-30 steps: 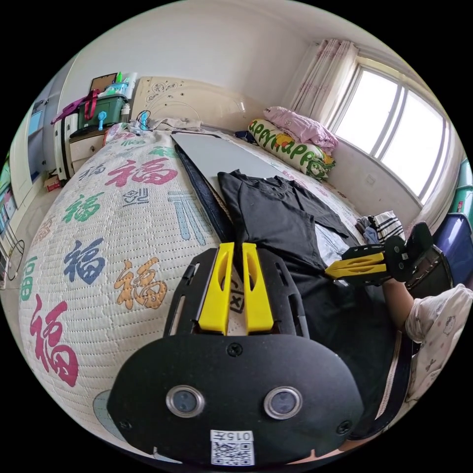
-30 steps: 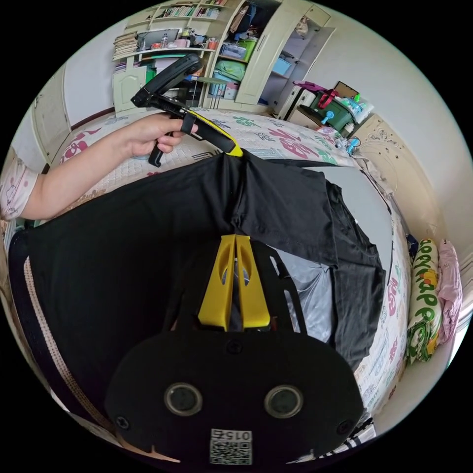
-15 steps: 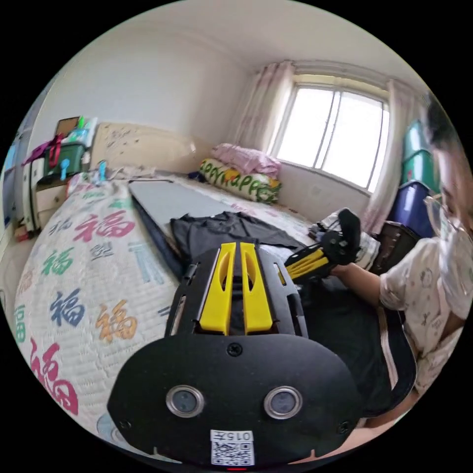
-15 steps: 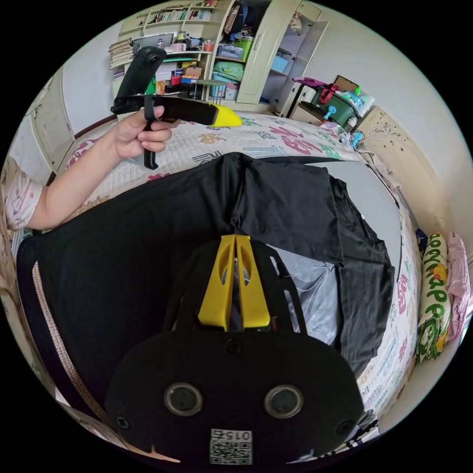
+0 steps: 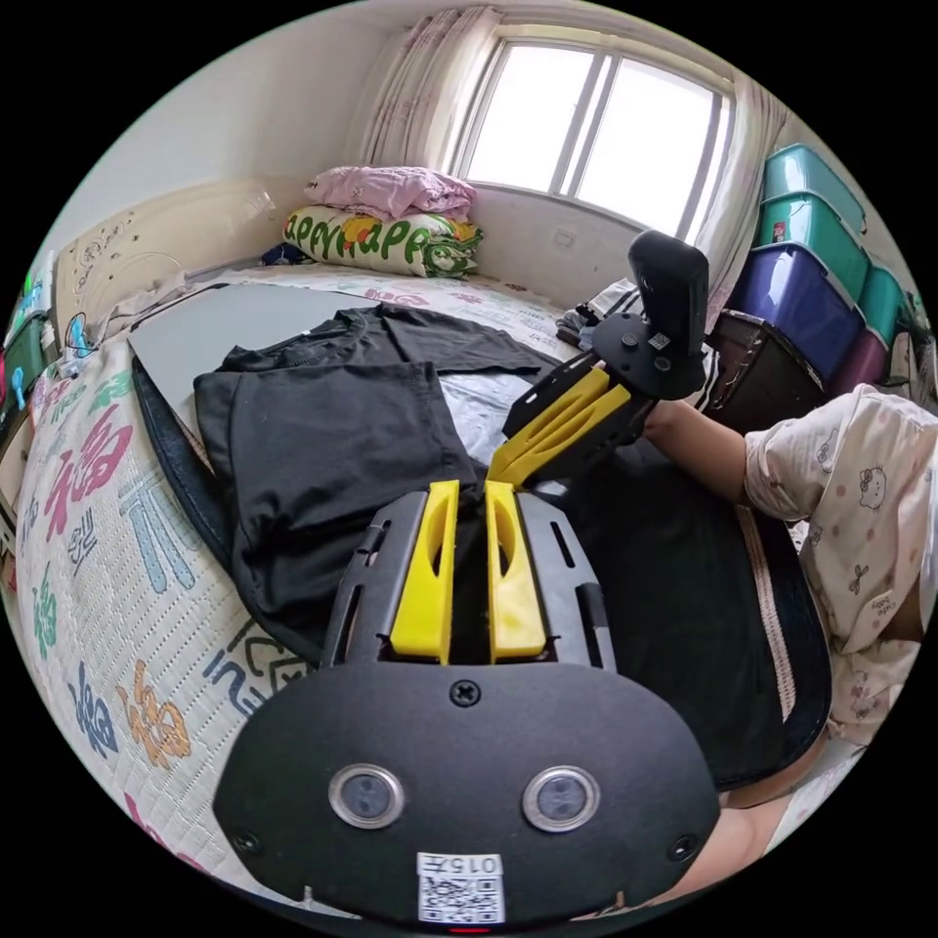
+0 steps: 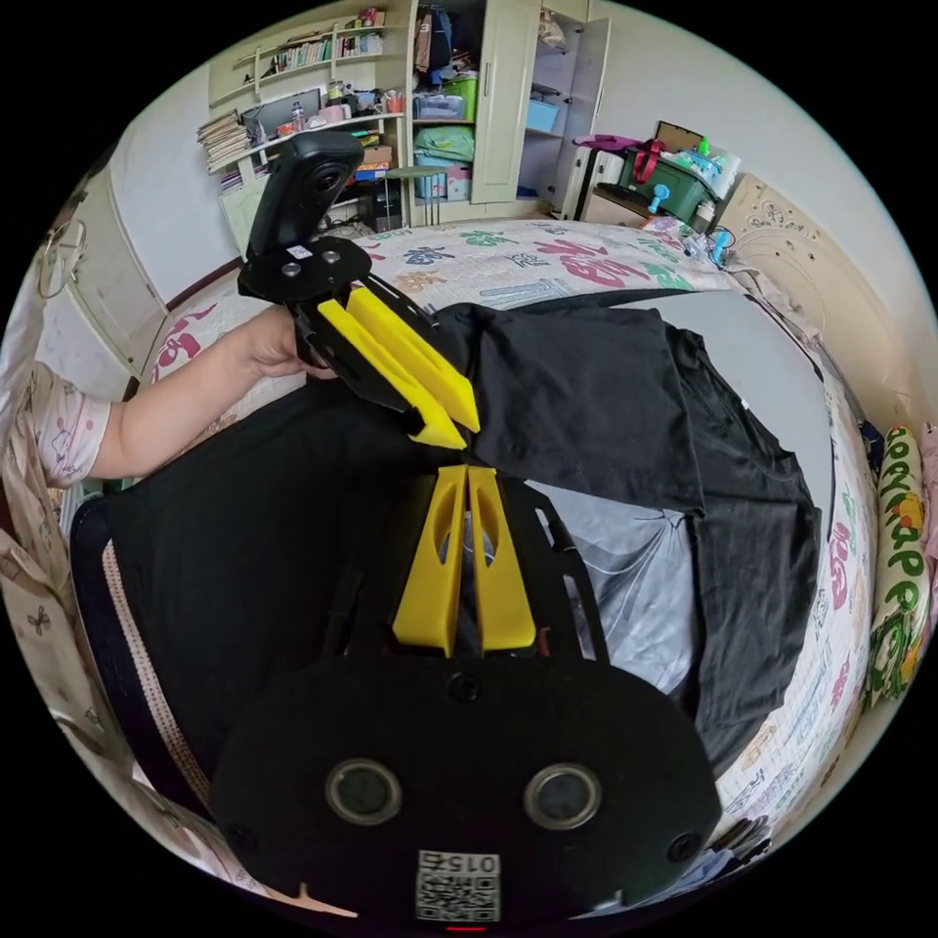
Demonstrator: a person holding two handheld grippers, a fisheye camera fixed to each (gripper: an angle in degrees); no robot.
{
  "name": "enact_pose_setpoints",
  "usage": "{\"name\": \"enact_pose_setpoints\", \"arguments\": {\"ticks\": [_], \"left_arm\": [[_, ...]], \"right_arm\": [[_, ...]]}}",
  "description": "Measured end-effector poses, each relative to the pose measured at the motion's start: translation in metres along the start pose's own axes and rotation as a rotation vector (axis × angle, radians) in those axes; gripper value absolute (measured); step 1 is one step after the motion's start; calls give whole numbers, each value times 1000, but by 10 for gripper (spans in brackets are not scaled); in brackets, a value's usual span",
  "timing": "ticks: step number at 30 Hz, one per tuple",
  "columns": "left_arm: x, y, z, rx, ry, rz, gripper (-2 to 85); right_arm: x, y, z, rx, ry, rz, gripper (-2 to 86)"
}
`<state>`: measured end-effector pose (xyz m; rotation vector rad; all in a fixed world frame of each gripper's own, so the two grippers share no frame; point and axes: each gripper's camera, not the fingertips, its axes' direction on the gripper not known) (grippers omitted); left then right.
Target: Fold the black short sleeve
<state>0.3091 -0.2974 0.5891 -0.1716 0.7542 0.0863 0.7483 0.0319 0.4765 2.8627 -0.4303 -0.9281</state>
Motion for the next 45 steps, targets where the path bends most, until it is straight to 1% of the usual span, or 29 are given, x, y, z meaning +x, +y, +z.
{"name": "enact_pose_setpoints", "arguments": {"ticks": [4,8,15,19,22,25,28,33,39,45], "left_arm": [[13,-14,6,-35,-47,23,25],[24,-21,6,-36,-78,40,25],[41,-30,-3,-3,-49,108,71],[46,-39,1,-33,-81,93,64],[52,-43,0,-36,-97,93,59],[55,-45,0,-38,-113,88,48],[59,-47,-5,-26,-119,89,35],[64,-47,-9,-34,-115,98,46],[72,-49,-8,-52,-133,114,54],[75,-47,-8,-55,-145,110,48]], "right_arm": [[-7,-7,0,0,10,-4,-10],[-19,-13,2,0,30,-13,-10],[-31,-22,6,15,39,5,-4],[-39,-23,1,74,26,23,28],[-46,-32,9,54,57,49,71],[-62,-38,13,62,89,29,76],[-81,-45,18,66,124,0,73],[-116,-61,33,18,191,-69,68],[-132,-79,36,12,199,-27,35],[-157,-101,33,9,212,-39,-2]]}}
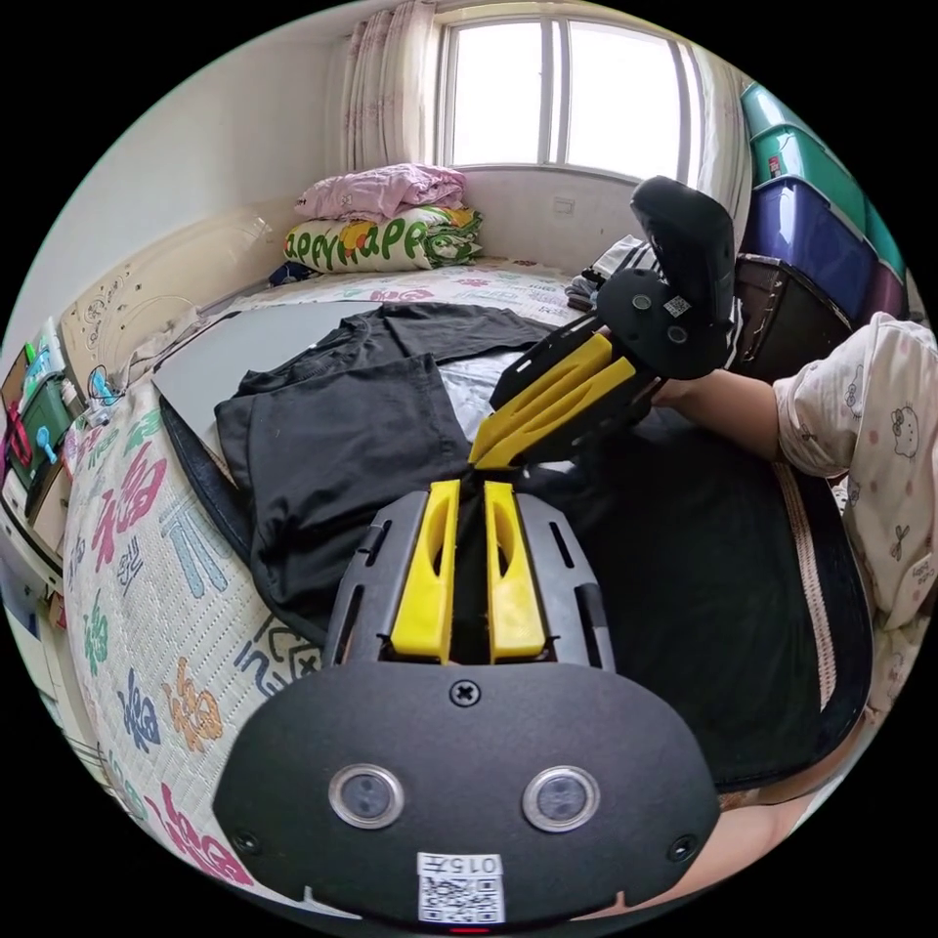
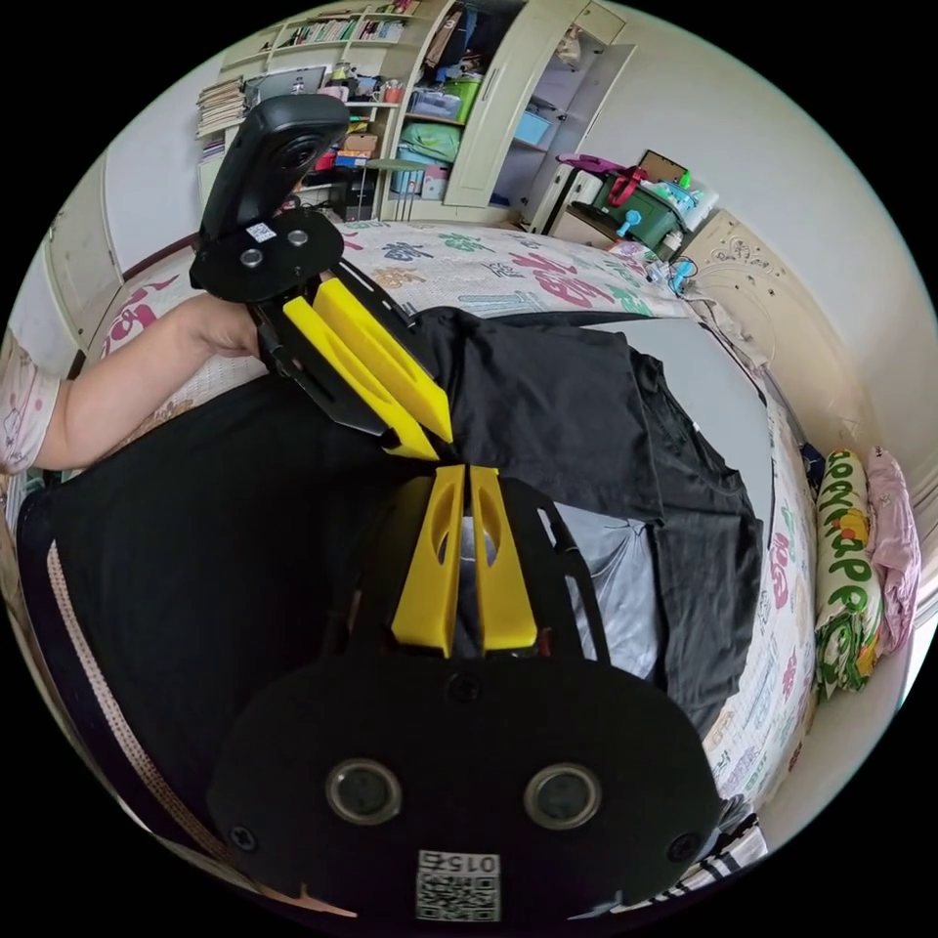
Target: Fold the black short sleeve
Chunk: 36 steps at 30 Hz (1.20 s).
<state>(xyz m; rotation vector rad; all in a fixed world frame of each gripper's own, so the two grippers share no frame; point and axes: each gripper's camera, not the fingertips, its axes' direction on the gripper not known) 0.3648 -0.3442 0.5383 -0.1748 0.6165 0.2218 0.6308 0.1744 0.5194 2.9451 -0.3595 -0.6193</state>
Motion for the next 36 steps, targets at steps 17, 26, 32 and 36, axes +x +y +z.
{"name": "enact_pose_setpoints", "arguments": {"ticks": [17,26,32,36], "left_arm": [[-1,27,-1,5,-4,8,8],[-9,60,-7,34,47,37,59],[-54,111,-52,185,-73,-142,72],[-105,126,-57,192,-170,-367,76]], "right_arm": [[-25,-93,-60,6,-85,88,-10],[-15,-153,-115,31,-187,173,27],[70,-150,-195,224,-547,489,-2],[131,-159,-239,271,-541,558,13]]}}
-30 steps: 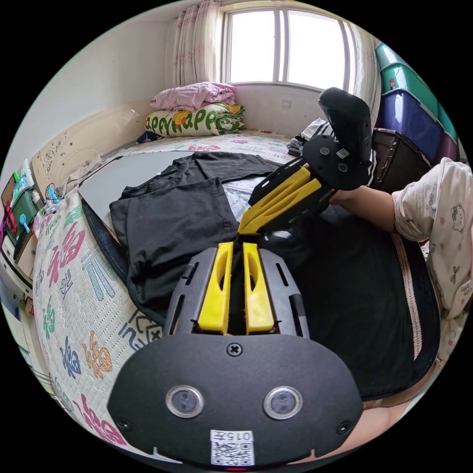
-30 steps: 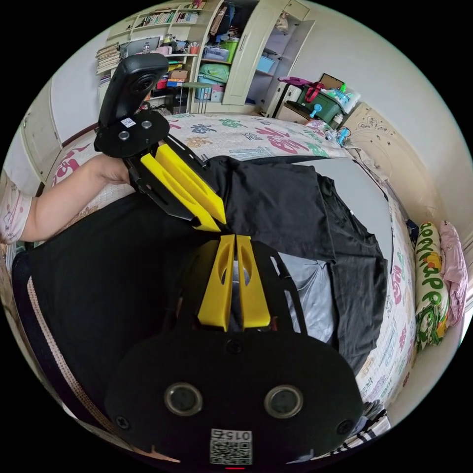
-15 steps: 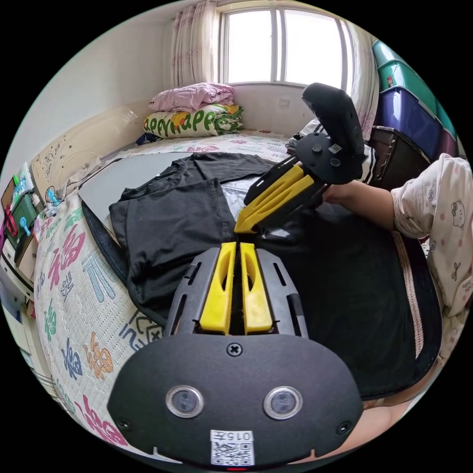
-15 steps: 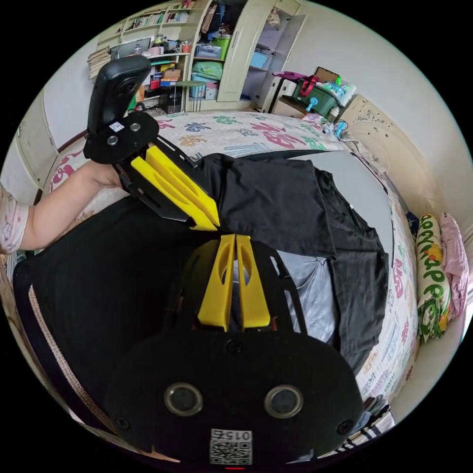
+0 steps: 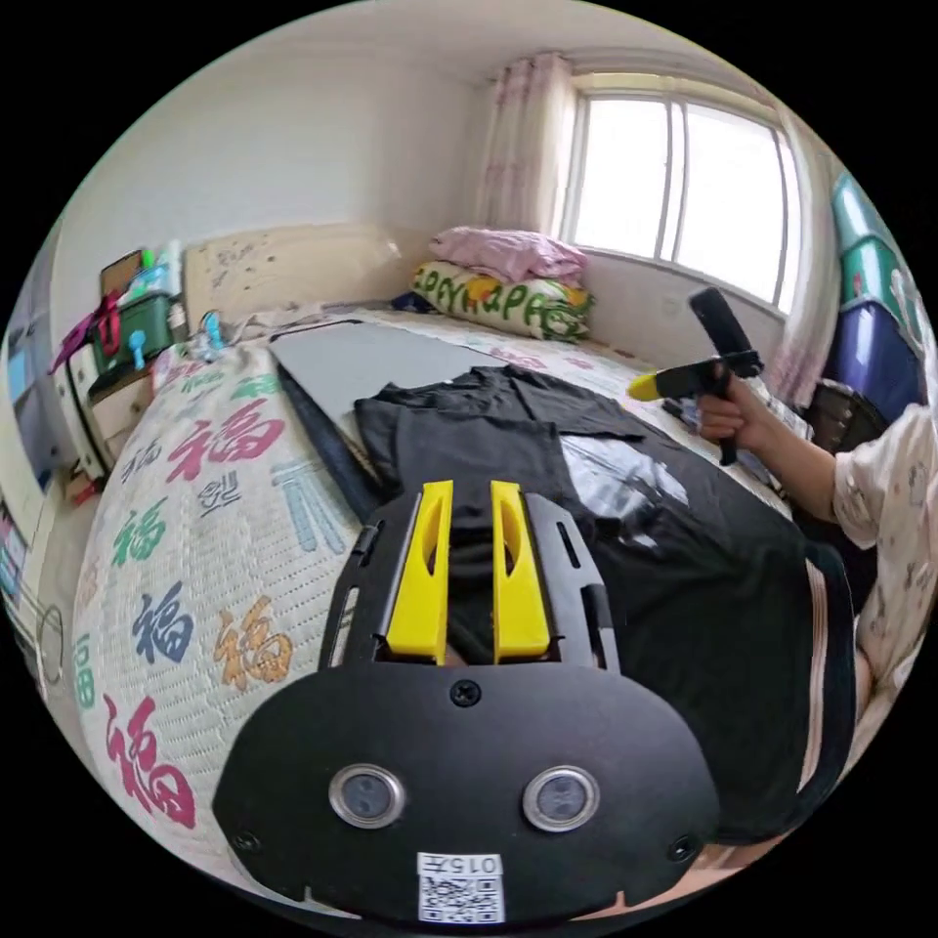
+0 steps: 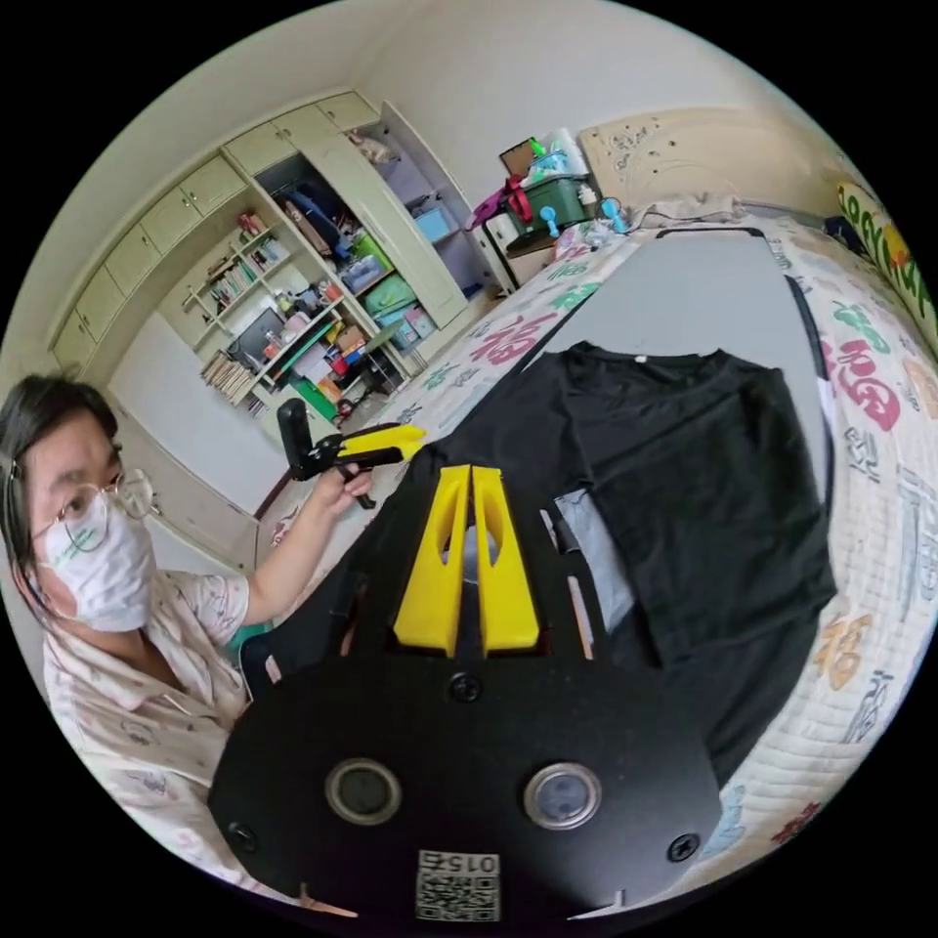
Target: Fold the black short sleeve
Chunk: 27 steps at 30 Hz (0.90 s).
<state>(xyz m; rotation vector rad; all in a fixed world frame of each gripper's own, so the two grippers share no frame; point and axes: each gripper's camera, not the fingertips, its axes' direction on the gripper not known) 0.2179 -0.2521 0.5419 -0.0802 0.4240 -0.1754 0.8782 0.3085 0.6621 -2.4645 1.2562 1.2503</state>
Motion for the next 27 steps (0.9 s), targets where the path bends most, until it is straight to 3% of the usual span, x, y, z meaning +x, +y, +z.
{"name": "enact_pose_setpoints", "arguments": {"ticks": [4,7,11,14,17,23,27], "left_arm": [[-45,-29,24,11,7,-108,83],[-93,-69,78,-118,-13,-219,104],[-130,-87,121,-142,-69,-324,108],[-160,-86,143,-88,-17,-427,110],[-183,-87,166,-150,9,-465,111],[-181,-89,188,-230,71,-374,38],[-160,-94,162,-159,7,-330,8]], "right_arm": [[48,-59,-24,77,249,27,62],[77,-93,-18,177,359,42,83],[103,-146,7,75,399,174,98],[95,-172,22,34,438,198,123],[81,-194,35,-18,419,221,133],[30,-220,60,-135,545,206,61],[-9,-225,46,-125,538,182,8]]}}
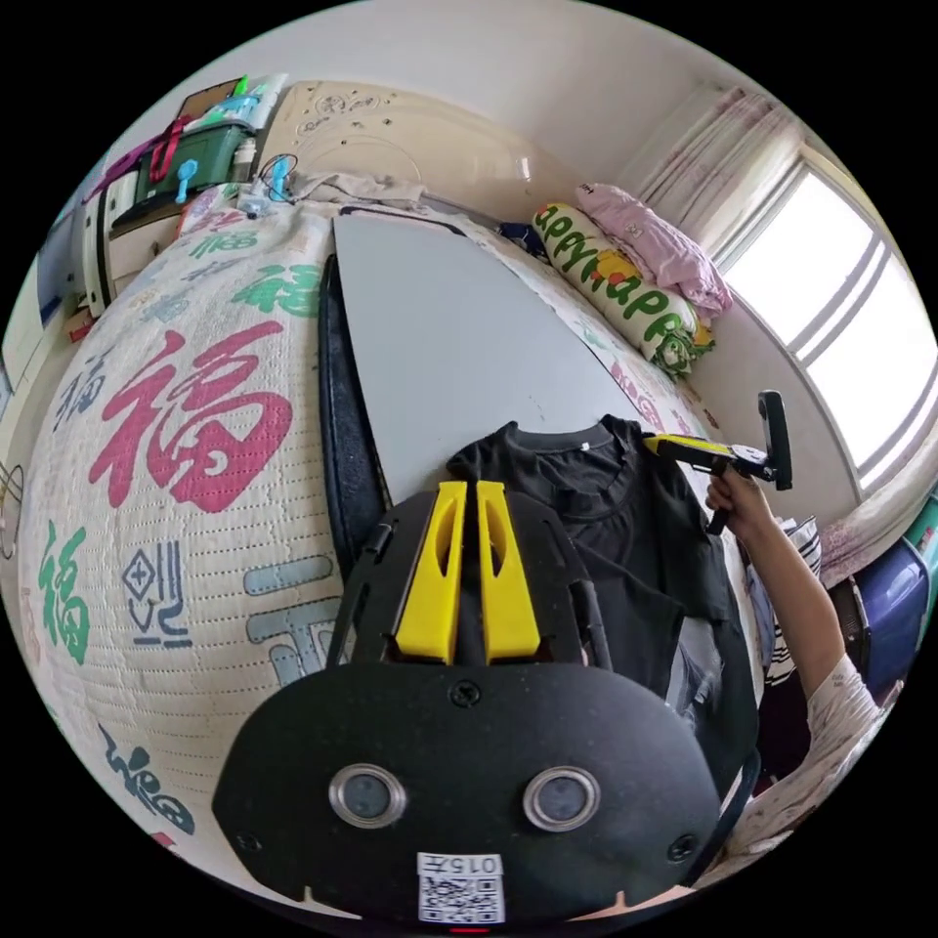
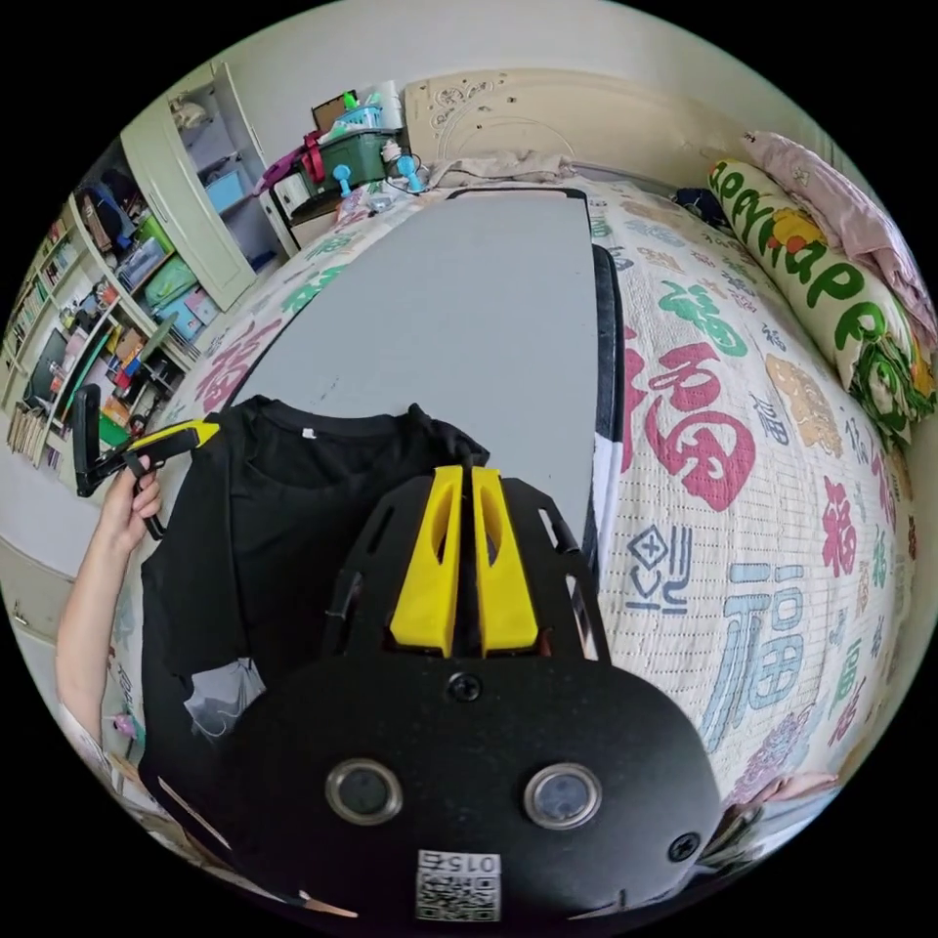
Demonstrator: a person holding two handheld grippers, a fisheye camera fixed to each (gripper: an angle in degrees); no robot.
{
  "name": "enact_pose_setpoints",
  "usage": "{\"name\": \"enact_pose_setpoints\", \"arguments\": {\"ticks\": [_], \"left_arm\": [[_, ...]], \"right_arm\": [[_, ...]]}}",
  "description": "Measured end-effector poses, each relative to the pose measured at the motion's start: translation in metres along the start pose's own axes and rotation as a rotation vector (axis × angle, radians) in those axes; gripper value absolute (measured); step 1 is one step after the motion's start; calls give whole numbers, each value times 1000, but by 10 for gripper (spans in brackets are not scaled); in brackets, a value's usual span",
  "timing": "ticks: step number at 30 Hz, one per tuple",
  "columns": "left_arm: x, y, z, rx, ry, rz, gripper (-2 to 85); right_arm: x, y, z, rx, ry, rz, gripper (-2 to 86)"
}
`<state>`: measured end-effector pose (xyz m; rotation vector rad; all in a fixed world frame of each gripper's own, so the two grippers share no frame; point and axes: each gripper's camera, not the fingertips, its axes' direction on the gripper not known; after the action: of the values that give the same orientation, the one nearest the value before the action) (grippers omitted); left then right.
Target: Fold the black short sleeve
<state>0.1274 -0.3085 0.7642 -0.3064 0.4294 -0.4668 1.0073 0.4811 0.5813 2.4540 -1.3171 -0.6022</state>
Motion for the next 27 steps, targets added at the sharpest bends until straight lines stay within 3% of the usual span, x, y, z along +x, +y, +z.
{"name": "enact_pose_setpoints", "arguments": {"ticks": [6,14,21,27], "left_arm": [[59,33,-100,153,71,159,3],[180,216,-254,150,170,579,6],[238,422,-251,-93,260,625,10],[255,457,-255,-133,186,553,26]], "right_arm": [[-32,71,-145,202,-162,-75,-4],[-69,344,-349,258,-340,-242,-1],[-98,543,-372,85,-409,-194,5],[-148,574,-401,-15,-206,-314,28]]}}
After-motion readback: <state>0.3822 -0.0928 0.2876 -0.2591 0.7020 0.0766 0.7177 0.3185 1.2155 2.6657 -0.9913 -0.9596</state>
